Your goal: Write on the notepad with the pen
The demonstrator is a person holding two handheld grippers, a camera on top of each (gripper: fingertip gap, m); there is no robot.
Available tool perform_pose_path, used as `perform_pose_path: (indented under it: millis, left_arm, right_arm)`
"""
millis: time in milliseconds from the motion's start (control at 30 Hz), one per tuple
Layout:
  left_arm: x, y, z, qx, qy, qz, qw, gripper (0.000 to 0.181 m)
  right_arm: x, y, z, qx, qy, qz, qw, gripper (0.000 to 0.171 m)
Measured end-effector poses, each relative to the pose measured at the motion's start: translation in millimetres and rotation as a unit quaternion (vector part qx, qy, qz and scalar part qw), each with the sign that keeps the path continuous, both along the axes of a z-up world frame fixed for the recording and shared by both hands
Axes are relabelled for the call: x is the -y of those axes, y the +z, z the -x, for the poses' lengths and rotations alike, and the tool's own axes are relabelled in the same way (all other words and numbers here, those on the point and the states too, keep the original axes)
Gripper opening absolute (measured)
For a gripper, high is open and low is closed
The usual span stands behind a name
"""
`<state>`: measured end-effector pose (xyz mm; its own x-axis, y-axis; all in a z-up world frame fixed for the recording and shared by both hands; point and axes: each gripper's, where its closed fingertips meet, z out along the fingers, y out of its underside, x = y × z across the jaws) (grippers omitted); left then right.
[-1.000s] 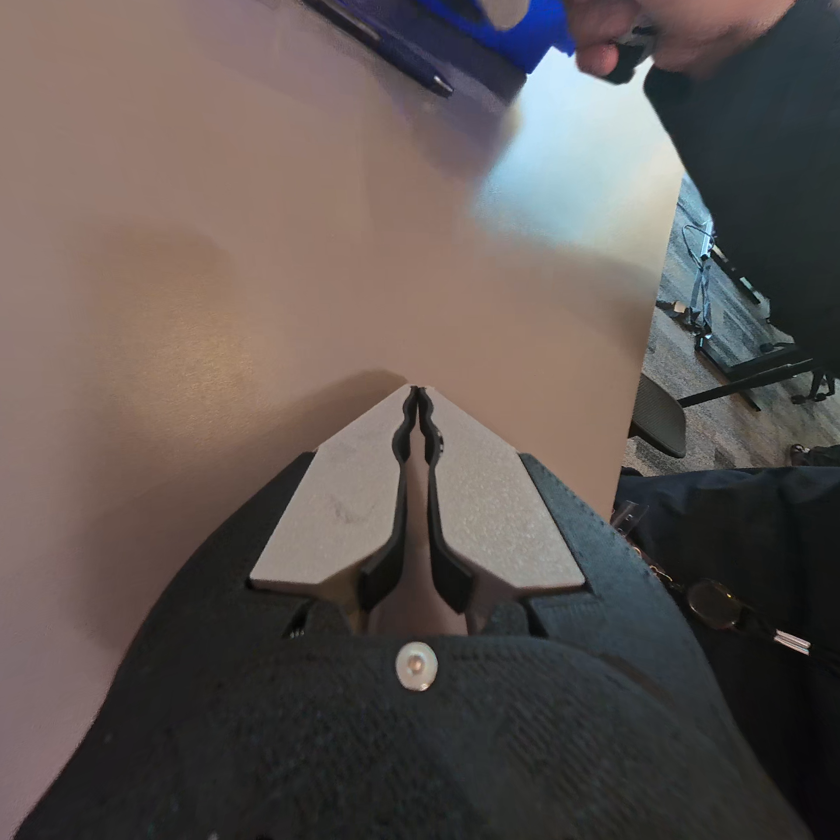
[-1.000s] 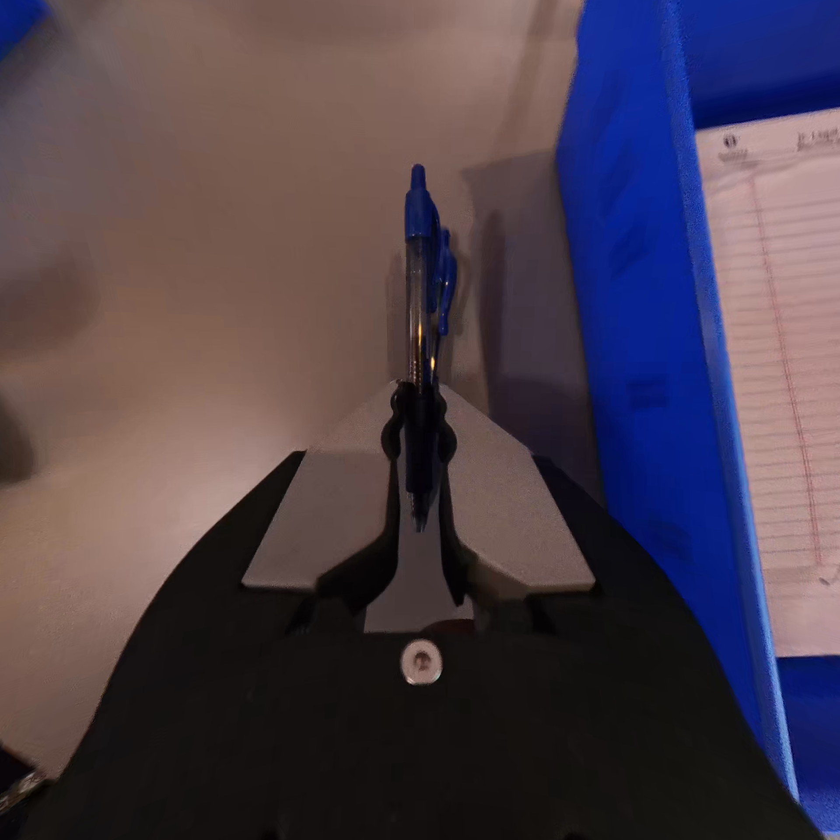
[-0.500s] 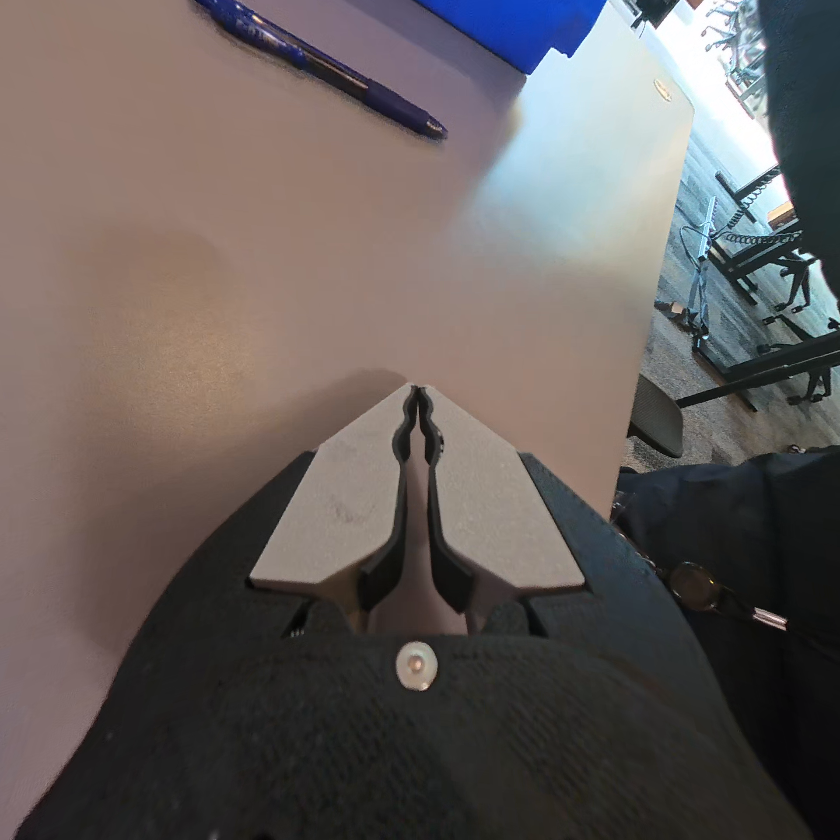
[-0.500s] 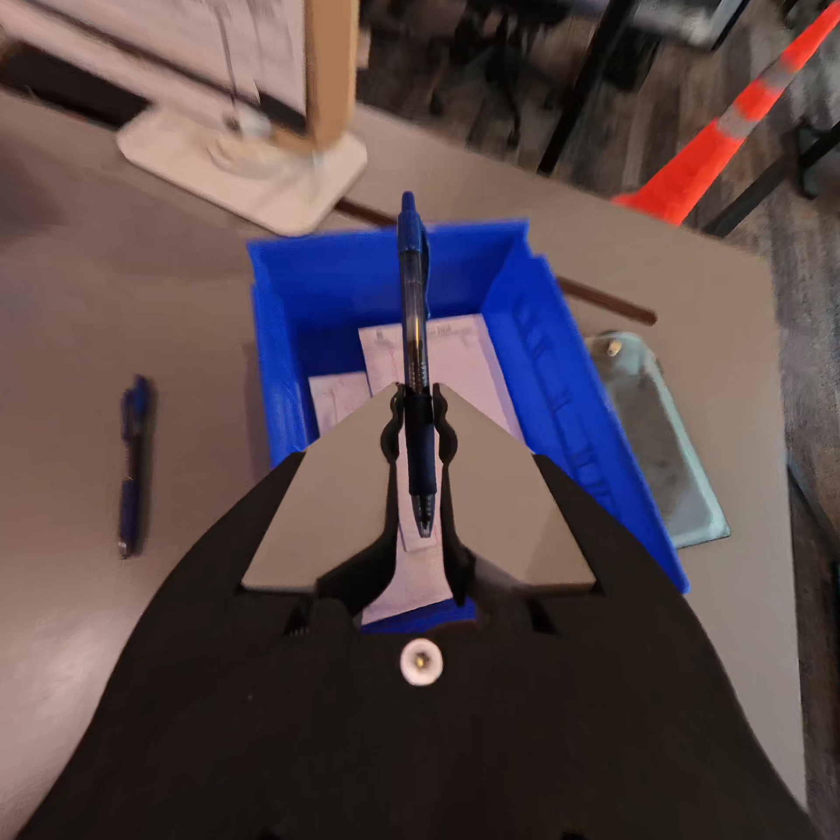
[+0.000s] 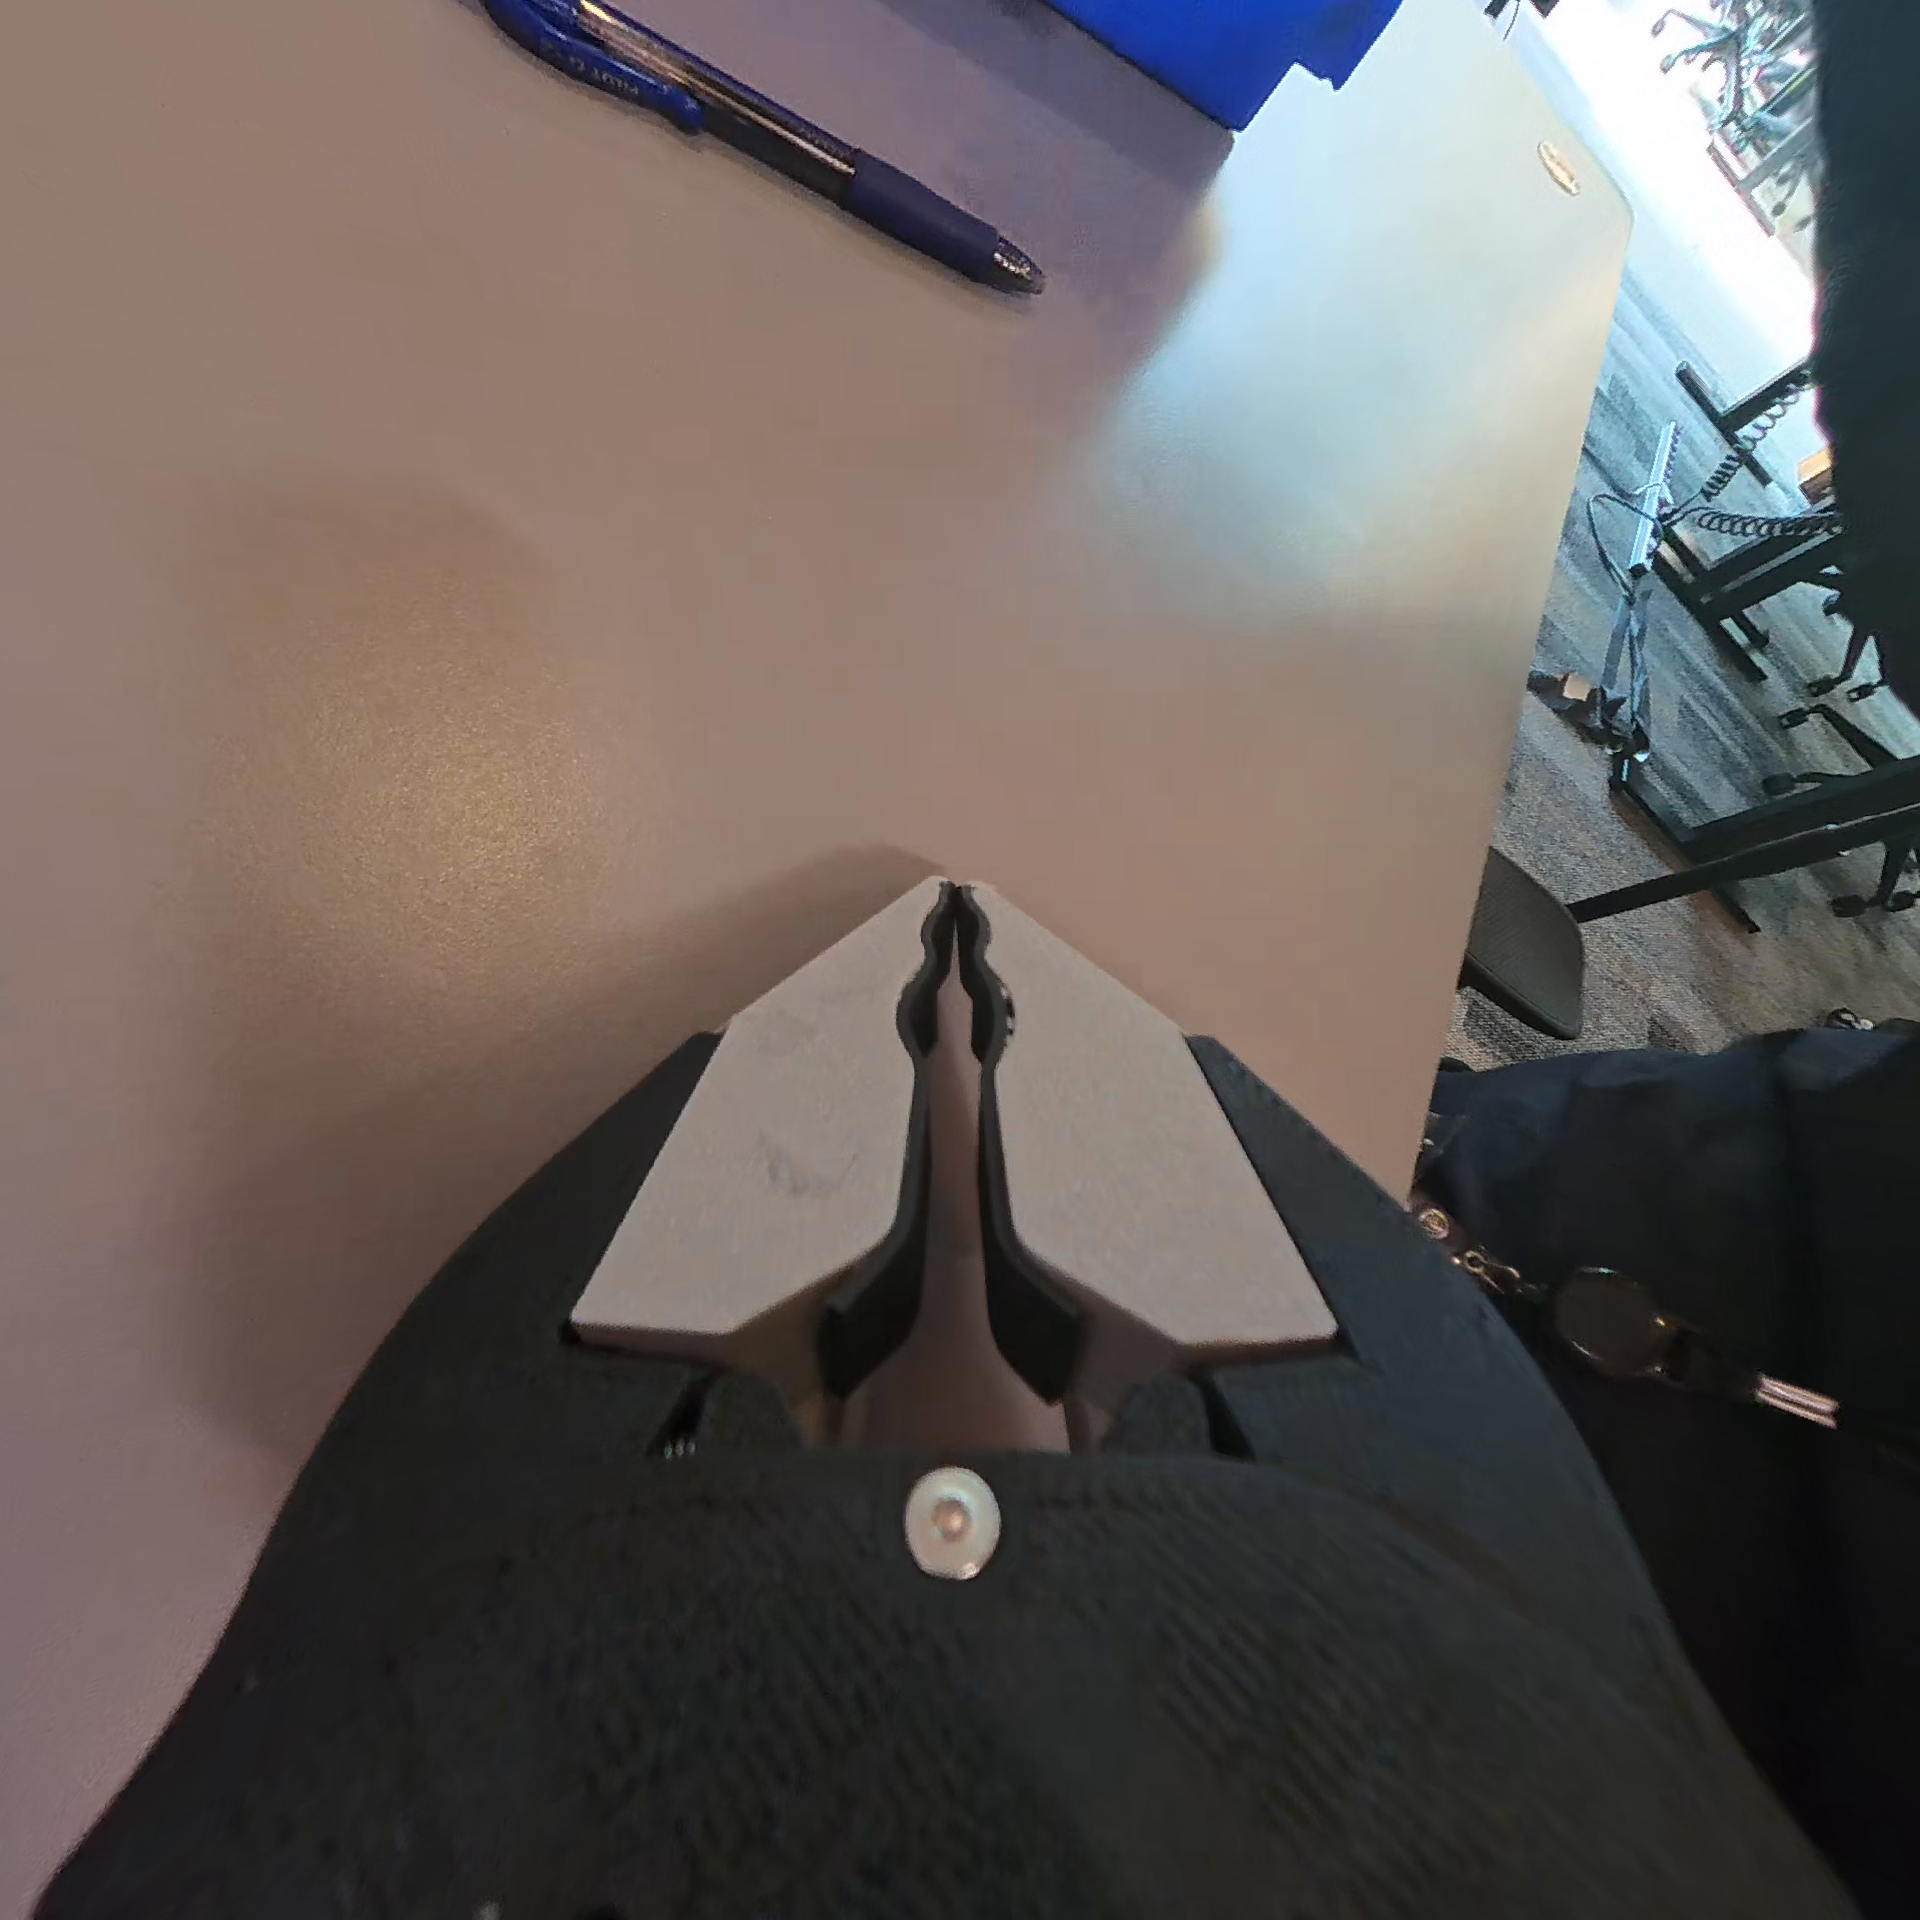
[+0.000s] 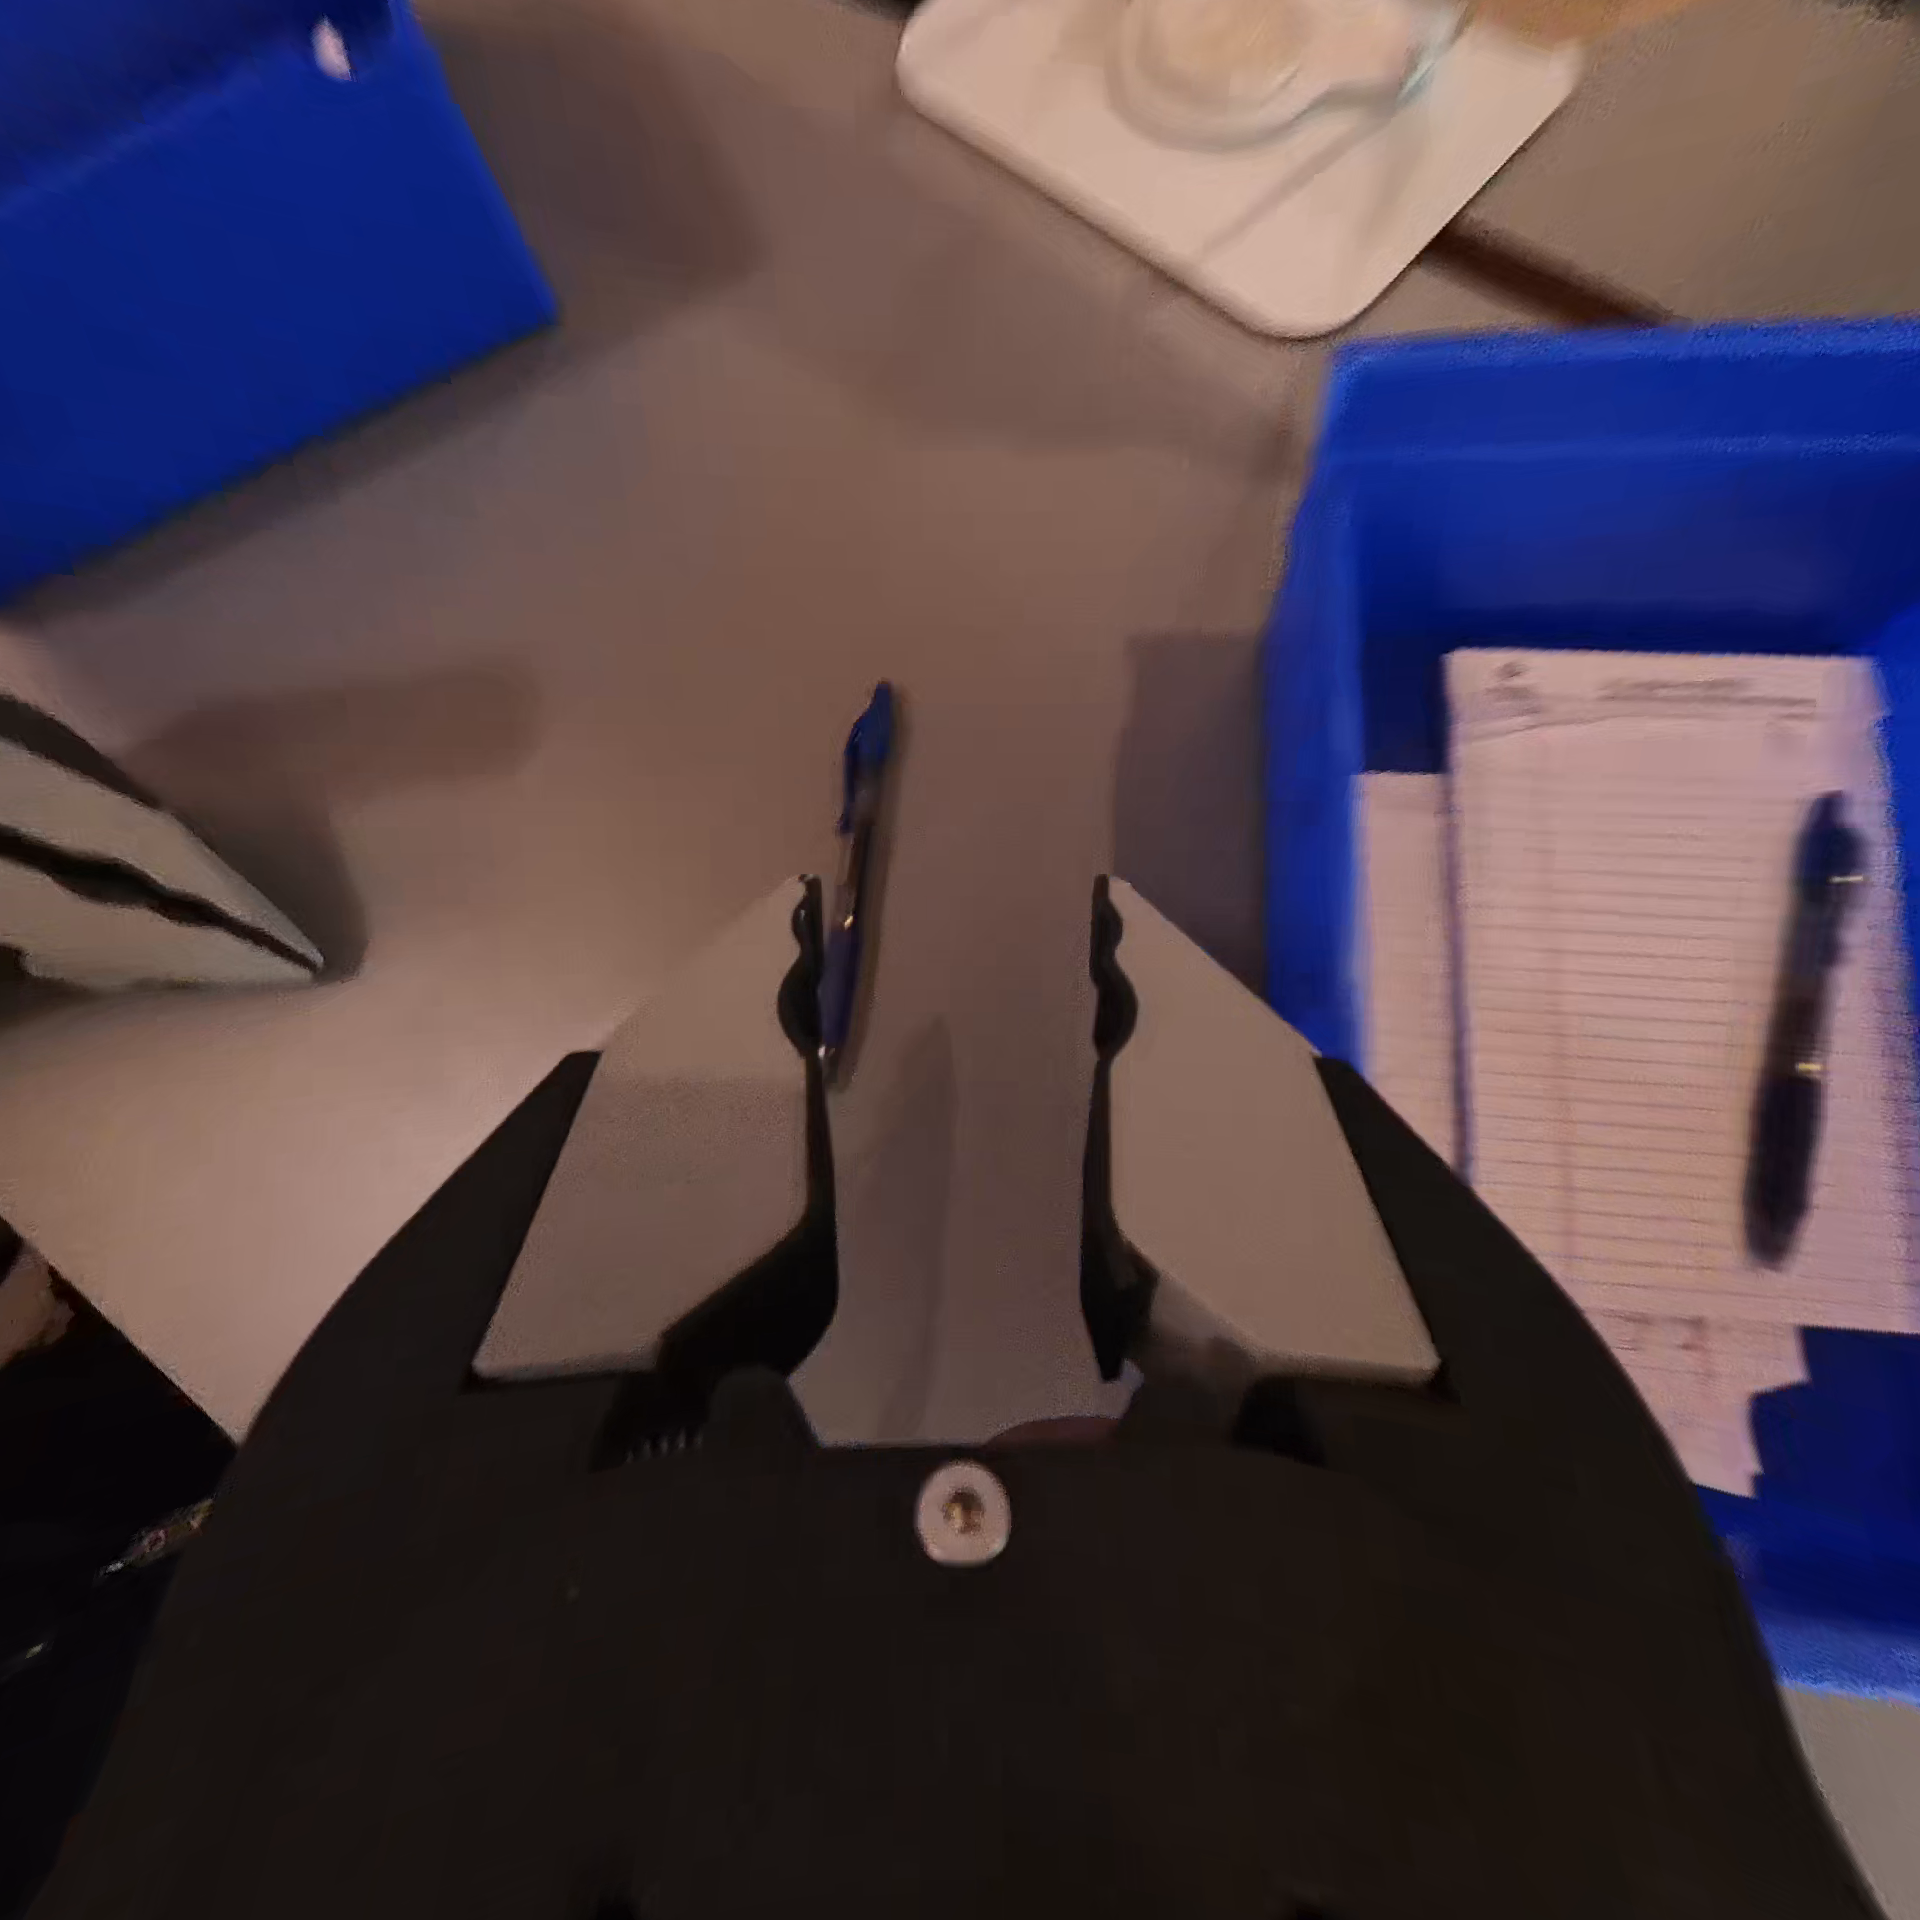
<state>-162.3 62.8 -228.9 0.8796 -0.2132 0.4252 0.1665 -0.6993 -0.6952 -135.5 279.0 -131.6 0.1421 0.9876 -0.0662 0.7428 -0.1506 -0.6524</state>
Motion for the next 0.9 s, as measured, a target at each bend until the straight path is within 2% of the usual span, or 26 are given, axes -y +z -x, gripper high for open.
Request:
perform_pose_path:
  millis: [133, 200, 233, 267, 333, 400, 500, 567, 633, 700, 800, 833, 867, 900]
  left_arm:
    - [-0.2, 0.5, 1.2, 0.002, 0.004, -0.002, 1.0, 0.0]
    - [0.0, -0.1, 1.5, 0.001, 0.006, 0.0, 1.0, 0.0]
    - [0.9, -1.1, 0.9, 0.001, 0.005, 0.003, 1.0, 0.0]
    - [2.2, -1.7, 0.3, 0.0, 0.004, 0.005, 1.0, 0.0]
    - [4.6, -1.8, -0.6, -0.002, 0.004, 0.005, 1.0, 0.0]
    - [6.3, -0.6, -1.1, 0.001, 0.003, 0.001, 1.0, 0.0]
    - [6.4, 2.7, -0.5, 0.012, 0.005, -0.007, 1.0, 0.0]
    - [6.4, 3.1, -0.7, 0.018, 0.004, -0.007, 1.0, 0.0]
    - [6.2, 3.5, -0.5, 0.018, 0.005, -0.008, 1.0, 0.0]
    - [6.1, 3.8, -0.1, 0.018, 0.007, -0.01, 1.0, 0.0]
    - [5.6, 3.3, 1.3, 0.015, 0.012, -0.009, 1.0, 0.0]
    - [5.4, 3.3, 1.5, 0.012, 0.013, -0.009, 1.0, 0.0]
    - [5.4, 3.4, 2.2, 0.009, 0.015, -0.011, 1.0, 0.0]
    - [5.1, 5.2, 3.9, 0.004, 0.022, -0.018, 1.0, 0.0]
  right_arm:
    - [16.4, -82.4, 8.5, 0.118, 0.007, -0.06, 0.991, 0.045]
    - [32.4, -108.4, 12.6, 0.137, 0.028, -0.023, 0.99, 0.052]
    - [38.5, -104.1, 21.7, 0.103, 0.034, 0.001, 0.994, 0.018]
    - [38.2, -104.2, 22.4, 0.106, 0.037, 0.0, 0.994, 0.007]
    - [28.2, -98.1, 19.9, 0.116, 0.04, -0.055, 0.991, 0.006]
    - [24.6, -69.4, 21.6, 0.077, 0.039, -0.089, 0.992, 0.006]
    - [15.5, 16.5, 22.2, -0.058, 0.008, -0.092, 0.994, 0.006]
    - [-16.0, 76.1, 6.4, -0.127, -0.042, -0.139, 0.981, 0.006]
    - [-57.1, 113.0, -17.3, -0.153, -0.101, -0.182, 0.966, 0.006]
    - [-90.3, 114.9, -32.5, -0.142, -0.133, -0.169, 0.966, 0.006]
    - [-125.6, 69.7, -37.3, -0.08, -0.135, -0.125, 0.98, 0.006]
    - [-132.5, 47.1, -40.3, -0.046, -0.133, -0.105, 0.985, 0.011]
    - [-137.7, 28.2, -45.6, -0.015, -0.134, -0.089, 0.987, 0.029]
    - [-141.2, 17.2, -51.8, -0.002, -0.137, -0.082, 0.987, 0.04]
